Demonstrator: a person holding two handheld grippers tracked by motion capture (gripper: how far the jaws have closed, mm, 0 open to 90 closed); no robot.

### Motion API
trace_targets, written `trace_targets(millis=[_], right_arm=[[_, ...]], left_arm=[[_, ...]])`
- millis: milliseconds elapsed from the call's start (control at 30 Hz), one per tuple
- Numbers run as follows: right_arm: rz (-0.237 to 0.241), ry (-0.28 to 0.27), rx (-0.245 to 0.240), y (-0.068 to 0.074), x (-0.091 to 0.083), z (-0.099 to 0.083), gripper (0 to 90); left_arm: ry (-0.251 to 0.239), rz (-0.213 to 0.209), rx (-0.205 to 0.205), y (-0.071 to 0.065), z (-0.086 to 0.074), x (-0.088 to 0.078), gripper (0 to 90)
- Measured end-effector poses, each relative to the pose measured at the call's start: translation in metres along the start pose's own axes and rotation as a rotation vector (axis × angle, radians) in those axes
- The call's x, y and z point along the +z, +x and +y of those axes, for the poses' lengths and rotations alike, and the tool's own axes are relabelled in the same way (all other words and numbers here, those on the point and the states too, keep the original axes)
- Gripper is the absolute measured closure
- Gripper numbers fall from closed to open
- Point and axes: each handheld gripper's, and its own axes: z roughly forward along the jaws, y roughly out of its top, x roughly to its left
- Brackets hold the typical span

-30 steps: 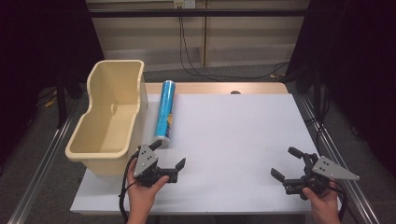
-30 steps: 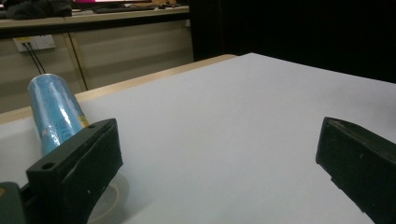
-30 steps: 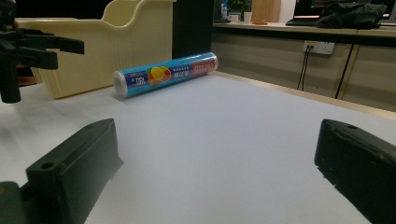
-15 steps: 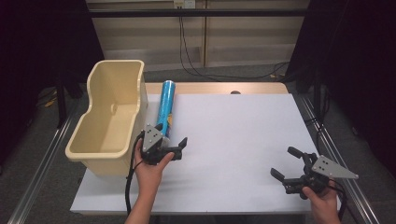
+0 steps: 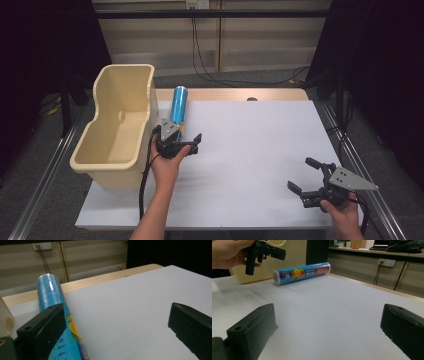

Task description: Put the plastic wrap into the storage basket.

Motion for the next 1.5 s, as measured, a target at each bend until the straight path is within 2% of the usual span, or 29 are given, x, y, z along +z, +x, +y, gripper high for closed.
trace_targets(millis=[200,233,300,367,400,433,567,633,700,800,867,967,1033,1100,1167,1200,1333,1367,1433,1467,1500], right_arm=[[0.003,0.009,-0.006,0.001,0.001,0.0,0.0],[0.006,0.011,-0.007,0.001,0.001,0.0,0.0],[0.006,0.013,-0.013,0.001,0.002,0.0,0.0],[0.01,0.014,-0.013,0.001,0.002,0.0,0.0],[0.005,0.013,-0.013,0.001,0.002,0.0,0.0],[0.005,0.013,-0.013,0.001,0.002,0.0,0.0],[0.011,0.012,-0.01,0.0,0.002,0.0,0.4],[0.013,0.015,-0.013,0.0,0.002,-0.001,0.4],[0.015,0.016,-0.012,0.001,0.002,-0.001,0.5],[0.022,0.018,-0.017,0.002,0.003,0.0,0.7],[0.021,0.019,-0.016,0.002,0.003,-0.001,0.7],[0.025,0.022,-0.019,0.002,0.004,-0.001,0.7],[0.026,0.02,-0.019,0.002,0.004,-0.001,0.7],[0.026,0.02,-0.02,0.002,0.004,-0.001,0.7],[0.027,0.02,-0.019,0.001,0.004,-0.001,0.7],[0.025,0.02,-0.018,0.001,0.004,-0.001,0.8],[0.029,0.021,-0.016,0.0,0.004,-0.001,0.9],[0.031,0.022,-0.015,0.0,0.004,-0.001,0.8],[0.033,0.022,-0.015,0.0,0.004,-0.001,1.0],[0.033,0.023,-0.017,0.001,0.004,-0.001,1.0],[0.034,0.023,-0.017,0.001,0.004,-0.001,1.0]], left_arm=[[0.082,0.043,-0.023,0.009,0.004,0.014,1.3],[0.095,0.048,-0.039,0.011,0.004,0.017,1.4],[0.15,0.067,-0.053,0.014,0.003,0.02,1.1],[0.195,0.064,-0.069,0.017,0.001,0.023,0.7],[0.258,0.08,-0.095,0.017,0.0,0.026,0.0],[0.258,0.08,-0.095,0.017,0.0,0.026,0.0],[0.346,0.121,-0.147,0.019,0.0,0.032,0.0],[0.382,0.156,-0.155,0.021,-0.002,0.033,0.0],[0.422,0.17,-0.17,0.023,-0.004,0.034,0.1],[0.456,0.19,-0.173,0.024,-0.006,0.035,3.1],[0.462,0.193,-0.171,0.025,-0.006,0.036,4.0],[0.472,0.224,-0.175,0.027,-0.006,0.038,8.3],[0.49,0.243,-0.177,0.029,-0.008,0.039,11.9],[0.509,0.246,-0.182,0.03,-0.009,0.04,19.4],[0.525,0.255,-0.165,0.029,-0.01,0.041,20.8],[0.532,0.27,-0.152,0.028,-0.011,0.041,26.9],[0.539,0.276,-0.17,0.028,-0.011,0.04,27.5],[0.541,0.285,-0.185,0.027,-0.01,0.04,27.9],[0.562,0.319,-0.268,0.025,-0.009,0.039,29.7],[0.562,0.323,-0.286,0.026,-0.01,0.039,30.5],[0.561,0.325,-0.286,0.025,-0.01,0.039,30.7]])
